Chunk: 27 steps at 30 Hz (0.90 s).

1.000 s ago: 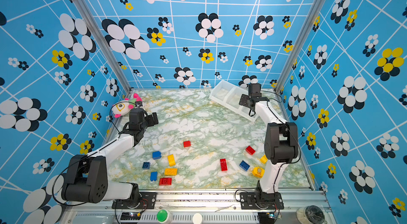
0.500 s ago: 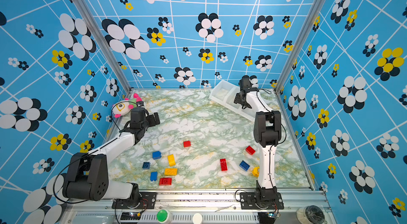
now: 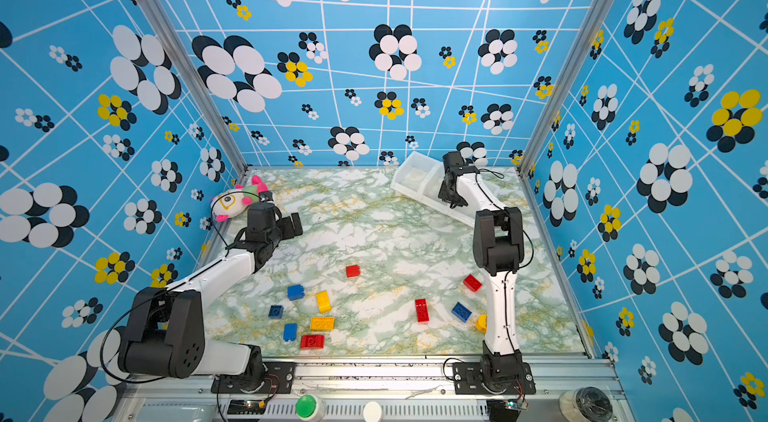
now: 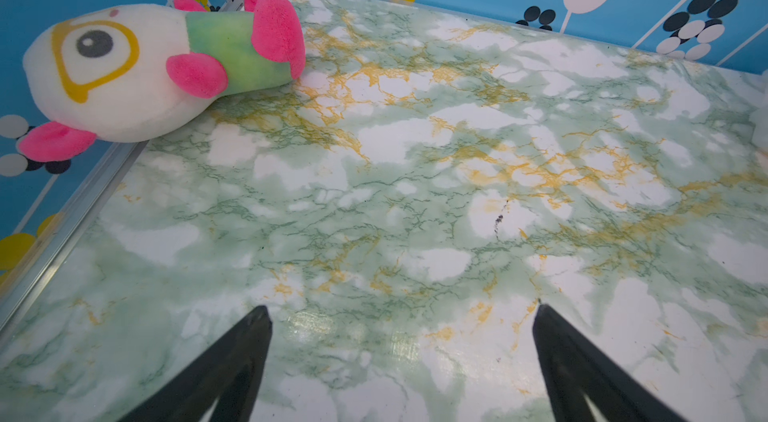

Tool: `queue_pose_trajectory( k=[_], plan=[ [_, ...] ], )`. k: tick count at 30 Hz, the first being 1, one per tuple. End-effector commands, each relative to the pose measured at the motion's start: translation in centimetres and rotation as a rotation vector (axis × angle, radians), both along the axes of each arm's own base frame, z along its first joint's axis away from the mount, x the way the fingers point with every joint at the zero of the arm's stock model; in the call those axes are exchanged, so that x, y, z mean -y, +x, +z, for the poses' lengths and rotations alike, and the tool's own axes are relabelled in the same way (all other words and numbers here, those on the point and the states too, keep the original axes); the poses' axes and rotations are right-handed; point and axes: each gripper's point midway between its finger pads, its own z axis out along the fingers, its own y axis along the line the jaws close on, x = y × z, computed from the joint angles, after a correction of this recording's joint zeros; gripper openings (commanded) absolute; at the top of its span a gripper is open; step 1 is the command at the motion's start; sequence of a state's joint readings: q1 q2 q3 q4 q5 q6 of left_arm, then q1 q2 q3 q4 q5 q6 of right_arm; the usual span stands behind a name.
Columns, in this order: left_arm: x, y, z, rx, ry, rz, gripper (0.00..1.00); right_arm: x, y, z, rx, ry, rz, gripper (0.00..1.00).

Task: Sort the legos into containers by color
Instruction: 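Push the white bin toward the table center with the right gripper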

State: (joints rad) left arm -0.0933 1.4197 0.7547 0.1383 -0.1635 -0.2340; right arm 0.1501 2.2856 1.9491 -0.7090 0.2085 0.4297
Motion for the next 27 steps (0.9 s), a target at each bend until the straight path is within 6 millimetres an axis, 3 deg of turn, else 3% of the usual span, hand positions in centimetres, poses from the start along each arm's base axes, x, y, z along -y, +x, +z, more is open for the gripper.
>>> queue_pose_trajectory(
  k=[1,9,10,19,27],
  plan=[
    [0.6,0.3,0.3,-0.001,-0.027,-0.01,0.99,-2.4,-2.1,-0.7,-0.055,-0.009,0.08,0.28],
    [0.9,-0.2,0.5,0.0,-0.033,-0.016,0.99,-7.1,-6.1,-1.9,-0.11,-0.023,0.198,0.25],
    [0.9,-0.4,0.5,-0.001,-0.033,-0.016,0.99,-8.0,-6.6,-0.9,-0.095,-0.02,0.215,0.25],
    [1.1,-2.0,1.2,0.007,-0.031,-0.022,0.99,-14.9,-11.7,-2.0,-0.143,-0.022,0.344,0.24],
    [1.4,-3.3,1.9,0.016,-0.031,-0.027,0.99,-19.7,-14.1,-3.1,-0.177,-0.041,0.436,0.24]
  ],
)
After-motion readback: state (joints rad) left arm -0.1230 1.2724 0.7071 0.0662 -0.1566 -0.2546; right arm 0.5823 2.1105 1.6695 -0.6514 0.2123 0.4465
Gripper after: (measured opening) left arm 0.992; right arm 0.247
